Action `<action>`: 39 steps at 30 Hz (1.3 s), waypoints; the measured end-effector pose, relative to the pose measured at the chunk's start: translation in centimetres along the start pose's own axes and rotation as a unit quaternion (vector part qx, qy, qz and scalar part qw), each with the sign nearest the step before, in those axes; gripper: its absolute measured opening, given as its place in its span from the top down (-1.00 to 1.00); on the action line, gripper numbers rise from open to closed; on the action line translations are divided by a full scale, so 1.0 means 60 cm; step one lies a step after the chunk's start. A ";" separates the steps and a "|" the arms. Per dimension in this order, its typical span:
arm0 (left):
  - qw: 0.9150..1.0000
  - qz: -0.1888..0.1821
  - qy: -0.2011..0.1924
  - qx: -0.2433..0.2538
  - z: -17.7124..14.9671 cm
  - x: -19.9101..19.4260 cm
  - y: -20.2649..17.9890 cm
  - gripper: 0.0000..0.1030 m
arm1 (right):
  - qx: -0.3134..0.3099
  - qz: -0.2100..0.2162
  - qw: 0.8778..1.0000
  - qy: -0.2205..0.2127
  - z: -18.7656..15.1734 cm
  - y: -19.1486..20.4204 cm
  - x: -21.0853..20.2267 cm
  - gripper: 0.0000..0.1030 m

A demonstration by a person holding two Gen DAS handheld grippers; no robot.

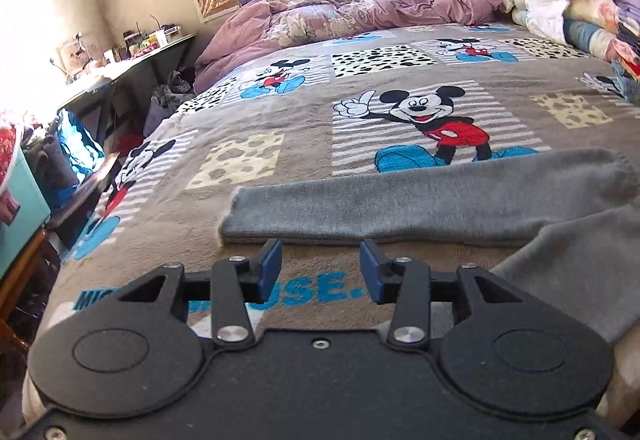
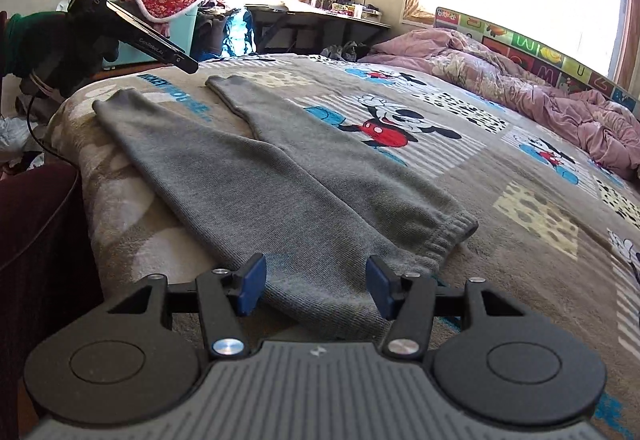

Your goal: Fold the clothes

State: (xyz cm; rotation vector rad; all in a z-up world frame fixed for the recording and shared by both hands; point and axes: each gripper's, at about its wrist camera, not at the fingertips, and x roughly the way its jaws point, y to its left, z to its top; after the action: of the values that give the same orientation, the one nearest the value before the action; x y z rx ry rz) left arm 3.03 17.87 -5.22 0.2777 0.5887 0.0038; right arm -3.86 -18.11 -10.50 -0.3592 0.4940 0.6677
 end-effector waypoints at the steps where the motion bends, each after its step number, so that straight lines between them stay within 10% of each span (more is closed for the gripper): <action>1: 1.000 0.004 0.001 0.016 -0.011 -0.013 0.000 0.16 | -0.011 -0.002 1.000 -0.001 -0.001 0.005 -0.004 -0.08; 19: 0.973 0.061 0.045 0.219 -0.173 -0.080 -0.008 -0.25 | -0.221 -0.071 0.973 0.010 -0.043 0.073 -0.003 -0.09; 26: 0.960 0.076 0.040 0.265 -0.202 -0.069 -0.014 -0.25 | -0.206 -0.058 0.975 0.051 -0.051 0.057 0.017 -0.03; 39: 0.940 0.104 0.048 0.323 -0.225 -0.033 0.018 0.19 | -0.249 -0.082 0.965 0.022 -0.069 0.056 0.026 0.02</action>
State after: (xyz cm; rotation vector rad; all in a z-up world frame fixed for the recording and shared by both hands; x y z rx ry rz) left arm -5.97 22.24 -14.59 0.9833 0.6442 0.0285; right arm -6.36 -16.79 -15.31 -0.8821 0.3288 0.6174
